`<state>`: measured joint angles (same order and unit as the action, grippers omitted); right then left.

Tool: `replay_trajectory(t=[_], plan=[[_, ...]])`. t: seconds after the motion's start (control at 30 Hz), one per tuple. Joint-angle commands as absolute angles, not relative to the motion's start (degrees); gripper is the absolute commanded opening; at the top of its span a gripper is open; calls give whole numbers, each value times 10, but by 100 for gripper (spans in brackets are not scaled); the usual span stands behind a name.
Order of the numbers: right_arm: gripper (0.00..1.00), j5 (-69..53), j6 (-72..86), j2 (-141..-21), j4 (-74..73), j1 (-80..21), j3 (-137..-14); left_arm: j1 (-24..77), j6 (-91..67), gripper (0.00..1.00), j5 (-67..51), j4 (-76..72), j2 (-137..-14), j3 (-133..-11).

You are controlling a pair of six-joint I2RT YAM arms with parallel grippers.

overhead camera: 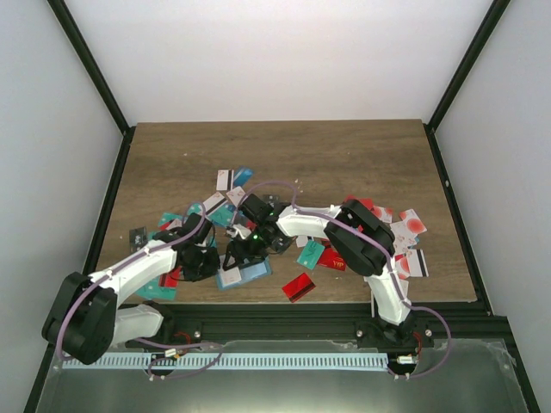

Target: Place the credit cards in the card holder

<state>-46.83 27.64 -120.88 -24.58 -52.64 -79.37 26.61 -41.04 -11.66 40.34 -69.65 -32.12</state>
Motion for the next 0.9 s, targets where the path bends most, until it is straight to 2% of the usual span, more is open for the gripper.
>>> replay_trajectory(t=[0.0, 0.5, 0.67, 0.87], plan=[[66, -444, 260, -1191, -273, -537, -803, 267, -416, 9, -124, 399, -679, -322], [80, -370, 259, -1080, -322, -519, -781, 267, -414, 16, -98, 460, -626, -369], [84, -344, 291, -1009, -319, -503, -720, 271, -408, 16, -101, 472, -604, -394], [86, -258, 350, -886, -352, -460, -612, 312, -378, 15, -136, 423, -624, -424]])
